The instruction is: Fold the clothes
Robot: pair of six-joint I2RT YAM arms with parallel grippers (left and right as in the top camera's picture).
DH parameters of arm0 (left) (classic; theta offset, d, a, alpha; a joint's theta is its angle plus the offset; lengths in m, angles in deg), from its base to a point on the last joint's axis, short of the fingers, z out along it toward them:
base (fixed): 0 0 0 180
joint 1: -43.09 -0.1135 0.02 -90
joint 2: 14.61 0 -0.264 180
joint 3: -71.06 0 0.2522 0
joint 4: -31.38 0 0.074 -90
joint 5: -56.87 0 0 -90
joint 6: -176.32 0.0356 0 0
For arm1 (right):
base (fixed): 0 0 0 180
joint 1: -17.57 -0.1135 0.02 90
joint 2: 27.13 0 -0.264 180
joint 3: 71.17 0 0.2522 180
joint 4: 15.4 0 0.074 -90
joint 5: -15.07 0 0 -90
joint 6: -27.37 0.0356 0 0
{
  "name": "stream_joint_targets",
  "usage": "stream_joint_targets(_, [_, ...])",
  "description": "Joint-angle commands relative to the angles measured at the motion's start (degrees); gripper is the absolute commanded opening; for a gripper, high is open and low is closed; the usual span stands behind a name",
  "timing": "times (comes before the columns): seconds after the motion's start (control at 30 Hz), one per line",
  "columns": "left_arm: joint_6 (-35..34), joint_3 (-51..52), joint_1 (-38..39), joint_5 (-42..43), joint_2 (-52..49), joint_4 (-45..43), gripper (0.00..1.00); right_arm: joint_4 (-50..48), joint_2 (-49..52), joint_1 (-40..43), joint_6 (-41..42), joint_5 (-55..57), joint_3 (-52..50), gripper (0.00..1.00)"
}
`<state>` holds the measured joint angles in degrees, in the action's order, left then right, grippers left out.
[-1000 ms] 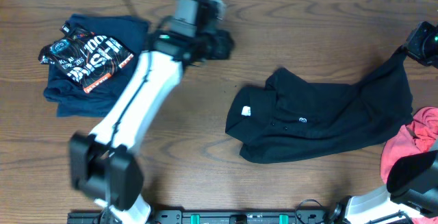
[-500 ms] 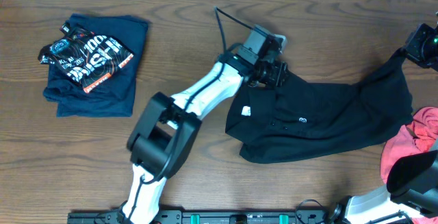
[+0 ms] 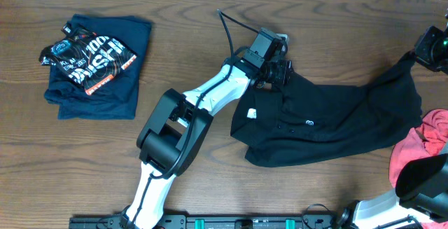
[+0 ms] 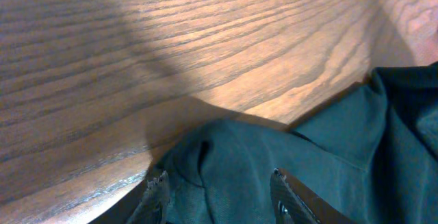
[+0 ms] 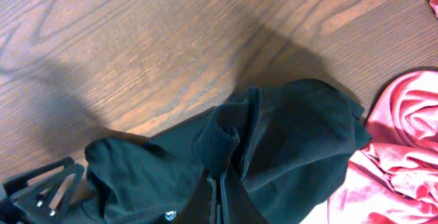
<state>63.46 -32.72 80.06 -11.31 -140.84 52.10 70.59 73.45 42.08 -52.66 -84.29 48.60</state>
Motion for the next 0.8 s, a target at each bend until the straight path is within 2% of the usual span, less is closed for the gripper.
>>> stream_joint_targets(0.0, [-2.01, -0.26, -0.2, -1.62, -2.32, -0.24, 0.5, 0.35, -1.03, -0.44, -0.9, 0.37, 0.42, 0.01])
stream_joint_targets(0.47, [-3.78, -0.35, 0.87, -1.51, -4.81, -1.6, 0.48, 0.63, -1.03, -0.44, -0.87, 0.37, 0.42, 0.01])
stream_joint_targets(0.53, [-4.35, -0.55, 0.87, -1.25, -4.81, -1.79, 0.42, 0.63, -1.03, -0.44, -0.87, 0.37, 0.42, 0.01])
stream_joint_targets(0.67, [-4.52, -0.87, 0.87, 0.33, -4.81, -2.82, 0.24, 0.63, -1.03, -0.44, -0.87, 0.37, 0.42, 0.01])
stream_joint_targets(0.73, [-4.52, -0.87, 0.87, 0.48, -4.81, -3.21, 0.19, 0.66, -1.03, -0.44, -0.87, 0.37, 0.42, 0.01])
stream_joint_targets(0.77, [-4.52, -0.87, 0.87, 0.48, -4.81, -3.21, 0.12, 0.66, -1.03, -0.44, -0.87, 0.37, 0.42, 0.01])
